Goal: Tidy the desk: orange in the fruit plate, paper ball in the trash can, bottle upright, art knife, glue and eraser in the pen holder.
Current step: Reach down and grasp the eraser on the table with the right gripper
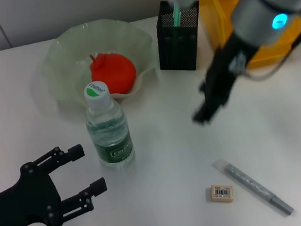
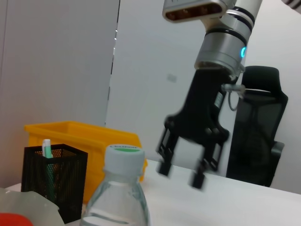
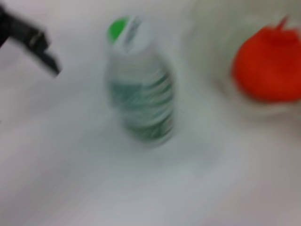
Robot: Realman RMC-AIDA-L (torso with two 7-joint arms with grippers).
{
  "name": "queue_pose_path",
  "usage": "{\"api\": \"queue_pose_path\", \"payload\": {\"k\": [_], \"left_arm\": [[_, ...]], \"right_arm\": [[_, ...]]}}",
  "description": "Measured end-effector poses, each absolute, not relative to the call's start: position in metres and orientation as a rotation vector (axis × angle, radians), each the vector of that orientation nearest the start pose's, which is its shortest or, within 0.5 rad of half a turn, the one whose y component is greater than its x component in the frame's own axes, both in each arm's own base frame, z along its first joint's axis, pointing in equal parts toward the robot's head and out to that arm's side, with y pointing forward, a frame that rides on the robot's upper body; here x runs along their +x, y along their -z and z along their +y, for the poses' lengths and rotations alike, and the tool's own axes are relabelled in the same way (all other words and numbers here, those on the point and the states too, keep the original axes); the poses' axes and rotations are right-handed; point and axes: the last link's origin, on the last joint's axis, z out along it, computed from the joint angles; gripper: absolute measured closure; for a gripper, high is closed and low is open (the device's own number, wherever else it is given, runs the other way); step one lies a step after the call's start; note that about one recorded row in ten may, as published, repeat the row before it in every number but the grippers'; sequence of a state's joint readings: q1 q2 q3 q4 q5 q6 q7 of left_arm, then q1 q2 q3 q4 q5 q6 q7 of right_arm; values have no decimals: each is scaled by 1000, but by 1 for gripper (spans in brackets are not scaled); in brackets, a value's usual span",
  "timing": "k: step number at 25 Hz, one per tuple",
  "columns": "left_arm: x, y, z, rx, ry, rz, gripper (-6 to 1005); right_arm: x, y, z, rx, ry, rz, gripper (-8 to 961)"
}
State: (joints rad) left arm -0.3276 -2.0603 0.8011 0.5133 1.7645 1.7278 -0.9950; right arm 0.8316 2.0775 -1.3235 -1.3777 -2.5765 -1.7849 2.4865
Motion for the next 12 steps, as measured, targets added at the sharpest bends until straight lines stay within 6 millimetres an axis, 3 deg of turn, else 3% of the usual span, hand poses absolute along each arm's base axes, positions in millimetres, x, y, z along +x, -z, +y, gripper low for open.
{"api": "queue_pose_path", "payload": {"k": [3,12], "left_arm": [[-293,9,251,-2687,964,-390,199],[-298,9,248,-2711,935,-407,199]], "right_arm": [[104,10,350,-2824,757,638,287],[105,46,324,-2869,955,585,288]]}}
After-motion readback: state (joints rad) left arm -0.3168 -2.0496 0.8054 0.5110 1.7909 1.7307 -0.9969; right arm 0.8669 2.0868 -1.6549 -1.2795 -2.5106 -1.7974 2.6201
